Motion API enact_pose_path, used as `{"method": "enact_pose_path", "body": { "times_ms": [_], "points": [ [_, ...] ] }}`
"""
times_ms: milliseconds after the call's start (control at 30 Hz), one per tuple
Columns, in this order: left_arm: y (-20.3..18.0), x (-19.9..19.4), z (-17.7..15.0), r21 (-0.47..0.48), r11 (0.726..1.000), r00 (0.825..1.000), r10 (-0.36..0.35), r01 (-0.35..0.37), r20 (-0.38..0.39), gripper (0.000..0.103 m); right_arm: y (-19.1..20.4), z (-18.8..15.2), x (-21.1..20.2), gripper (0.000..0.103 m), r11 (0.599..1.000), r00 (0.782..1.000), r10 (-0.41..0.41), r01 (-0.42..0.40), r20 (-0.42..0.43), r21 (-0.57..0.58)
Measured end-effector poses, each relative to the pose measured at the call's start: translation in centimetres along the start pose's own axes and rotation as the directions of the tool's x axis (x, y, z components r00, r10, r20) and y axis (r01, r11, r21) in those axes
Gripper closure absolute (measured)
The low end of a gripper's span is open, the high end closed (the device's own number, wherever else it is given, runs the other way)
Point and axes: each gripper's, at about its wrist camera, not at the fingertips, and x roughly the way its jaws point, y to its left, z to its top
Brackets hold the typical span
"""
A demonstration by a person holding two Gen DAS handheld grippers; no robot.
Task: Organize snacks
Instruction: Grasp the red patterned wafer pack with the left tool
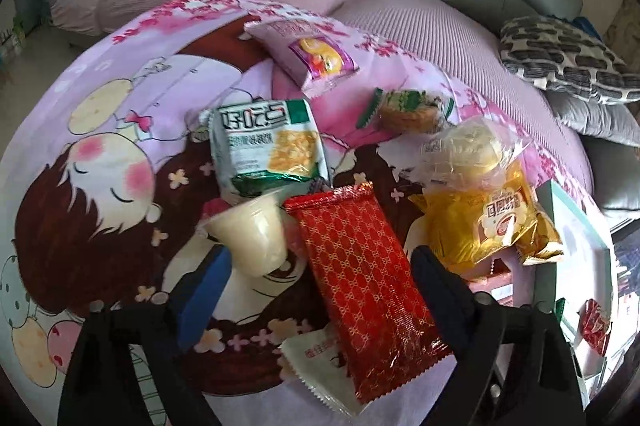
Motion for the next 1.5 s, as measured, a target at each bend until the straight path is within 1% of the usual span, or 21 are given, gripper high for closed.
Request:
{"method": "enact_pose_path", "body": {
  "times_ms": [133, 267, 333, 400, 467, 533, 633, 933, 1000, 1067, 1133, 1167, 1200, 1233, 1367, 1500],
  "points": [
    [-0.5, 0.4, 0.0, 0.023, 1.000, 1.000, 0.016, -0.016, -0.010, 0.013, 0.5, 0.1, 0.5, 0.013, 1.000, 1.000, -0.008, 0.008, -0.001, -0.024],
    [-0.8, 0.5, 0.0, 0.038, 0.999, 1.000, 0.023, -0.022, -0.015, 0.013, 0.7, 0.2, 0.9, 0.020, 0.999, 1.000, -0.014, 0.014, -0.001, -0.034],
    [-1.0, 0.5, -0.1, 0.046, 0.999, 0.999, 0.027, -0.026, -0.022, 0.013, 0.7, 0.2, 0.9, 0.021, 0.999, 1.000, -0.014, 0.014, -0.002, -0.038],
    [-1.1, 0.5, -0.3, 0.052, 0.998, 1.000, 0.018, -0.017, -0.025, 0.013, 0.6, 0.2, 0.8, 0.025, 0.999, 1.000, -0.017, 0.017, 0.000, -0.031],
    [-1.0, 0.8, -0.3, 0.050, 0.999, 0.999, 0.017, -0.015, -0.033, 0.013, 0.3, 0.3, 0.8, 0.030, 1.000, 1.000, -0.020, 0.019, -0.001, -0.023],
    [-0.8, 1.1, -0.4, 0.035, 0.999, 0.999, 0.012, -0.011, -0.044, 0.013, 0.2, 0.2, 0.7, 0.033, 0.999, 1.000, -0.028, 0.028, -0.005, -0.024],
    [-0.9, 1.1, -0.3, 0.032, 0.999, 0.999, 0.021, -0.019, -0.041, 0.013, 0.3, 0.1, 0.7, 0.034, 0.999, 0.999, -0.039, 0.038, -0.013, -0.034],
    [-3.2, 2.6, -0.3, 0.099, 0.992, 0.995, 0.086, -0.080, -0.053, 0.013, 0.2, 0.0, 0.6, 0.034, 0.999, 0.999, -0.040, 0.039, -0.020, -0.035],
    [-3.3, 2.7, -0.4, 0.106, 0.991, 0.995, 0.091, -0.085, -0.048, 0.013, 0.2, 0.0, 0.6, 0.034, 0.999, 0.999, -0.040, 0.039, -0.021, -0.038],
    [-3.1, 2.5, -0.4, 0.097, 0.993, 0.996, 0.076, -0.071, -0.044, 0.018, 0.2, 0.0, 0.6, 0.034, 0.999, 0.999, -0.039, 0.038, -0.020, -0.037],
    [-2.2, 1.7, -0.6, 0.071, 0.996, 0.998, 0.055, -0.053, -0.032, 0.034, 0.1, -0.1, 0.6, 0.034, 0.999, 0.999, -0.038, 0.037, -0.020, -0.036],
    [-1.9, 1.6, -0.6, 0.061, 0.997, 0.999, 0.042, -0.040, -0.031, 0.038, 0.1, -0.1, 0.6, 0.034, 0.999, 0.999, -0.037, 0.037, -0.020, -0.036],
    [-1.4, 1.3, -0.6, 0.049, 0.999, 0.999, 0.021, -0.020, -0.028, 0.045, 0.1, 0.0, 0.6, 0.034, 0.999, 0.999, -0.037, 0.036, -0.021, -0.036],
    [-1.1, 1.1, -0.7, 0.040, 0.999, 1.000, 0.006, -0.005, -0.024, 0.048, 0.1, 0.0, 0.6, 0.034, 0.999, 0.999, -0.037, 0.036, -0.021, -0.036],
    [-0.4, 0.8, -0.8, 0.023, 0.999, 0.999, -0.029, 0.029, -0.018, 0.050, 0.1, 0.0, 0.5, 0.034, 0.999, 0.999, -0.032, 0.032, -0.021, -0.034],
    [-0.4, 0.4, -1.0, 0.020, 0.998, 0.998, -0.059, 0.059, -0.009, 0.057, 0.0, 0.0, 0.4, 0.035, 0.999, 0.999, -0.026, 0.025, -0.023, -0.031]
  ]
}}
